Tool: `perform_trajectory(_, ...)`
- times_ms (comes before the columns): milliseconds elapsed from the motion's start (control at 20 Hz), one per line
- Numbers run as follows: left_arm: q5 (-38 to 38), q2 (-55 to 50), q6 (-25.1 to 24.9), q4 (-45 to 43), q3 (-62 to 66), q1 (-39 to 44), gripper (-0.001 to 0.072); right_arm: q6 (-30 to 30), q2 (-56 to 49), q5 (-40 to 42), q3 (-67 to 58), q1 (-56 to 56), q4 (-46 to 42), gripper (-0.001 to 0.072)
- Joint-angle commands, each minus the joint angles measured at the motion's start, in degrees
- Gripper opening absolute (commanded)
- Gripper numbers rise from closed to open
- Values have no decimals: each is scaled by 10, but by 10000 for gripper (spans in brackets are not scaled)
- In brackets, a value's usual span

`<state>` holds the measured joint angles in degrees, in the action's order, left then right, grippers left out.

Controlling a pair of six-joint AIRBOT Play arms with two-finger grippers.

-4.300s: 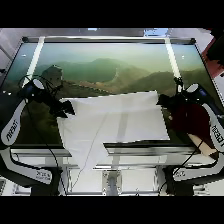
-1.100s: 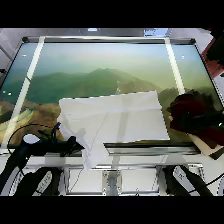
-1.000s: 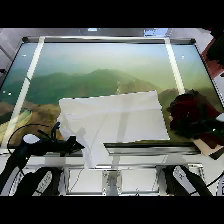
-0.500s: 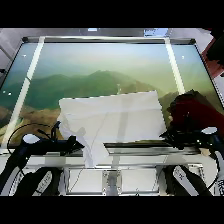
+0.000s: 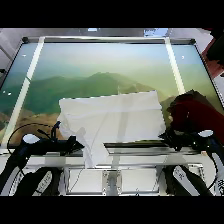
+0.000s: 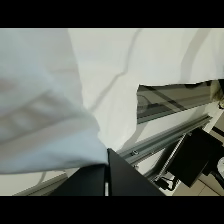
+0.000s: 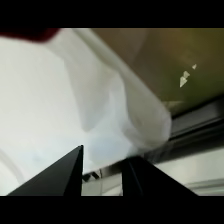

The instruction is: Fold the shirts.

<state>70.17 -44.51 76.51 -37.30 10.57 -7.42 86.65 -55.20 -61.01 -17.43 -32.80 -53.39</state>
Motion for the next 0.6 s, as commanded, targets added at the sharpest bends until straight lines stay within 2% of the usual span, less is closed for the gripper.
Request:
perform_trajectory(0,2,0,0,0,0,0,8,5,-1,38,2,0,15,313)
perform_trajectory(50,2,0,0,0,0,0,8,3,-1,37,2,0,21,239)
perform_trajectory(100,2,0,0,1,0,0,8,-18,-1,34,2,0,31,44)
perform_trajectory(200,7,0,0,17,0,0,8,-75,1,21,0,0,78,35)
perform_trajectory(350,27,1,-1,19,38,0,8,-125,1,-25,-35,-1,143,34)
perform_trajectory(550,76,1,0,-37,162,-1,7,-141,19,-96,-125,-1,125,34)
